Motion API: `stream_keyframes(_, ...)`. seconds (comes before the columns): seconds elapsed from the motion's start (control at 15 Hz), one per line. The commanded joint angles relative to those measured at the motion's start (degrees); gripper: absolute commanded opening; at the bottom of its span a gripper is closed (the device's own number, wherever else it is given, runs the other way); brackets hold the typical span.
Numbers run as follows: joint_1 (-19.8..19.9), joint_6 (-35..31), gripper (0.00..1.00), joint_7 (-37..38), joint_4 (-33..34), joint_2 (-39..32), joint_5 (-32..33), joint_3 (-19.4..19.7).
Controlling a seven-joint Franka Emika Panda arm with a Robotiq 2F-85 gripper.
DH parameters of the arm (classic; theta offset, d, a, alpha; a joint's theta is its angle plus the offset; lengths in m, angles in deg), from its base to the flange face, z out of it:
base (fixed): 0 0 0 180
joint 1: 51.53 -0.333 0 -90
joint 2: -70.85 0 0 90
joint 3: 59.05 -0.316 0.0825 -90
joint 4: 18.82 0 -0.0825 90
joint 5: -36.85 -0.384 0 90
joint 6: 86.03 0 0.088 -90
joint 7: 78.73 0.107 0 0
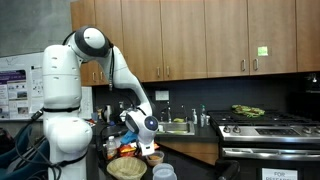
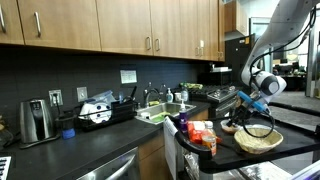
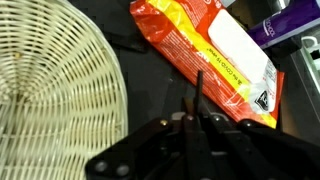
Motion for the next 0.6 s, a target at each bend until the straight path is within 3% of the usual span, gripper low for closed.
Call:
stream_keyframes(0.0, 1.1, 2.6, 0.01, 1.1, 0.0, -0.1, 3.0, 1.2)
stream_keyframes(0.53, 1.7, 7.1, 0.01, -1.0, 0.1, 0.5, 7.2, 2.3)
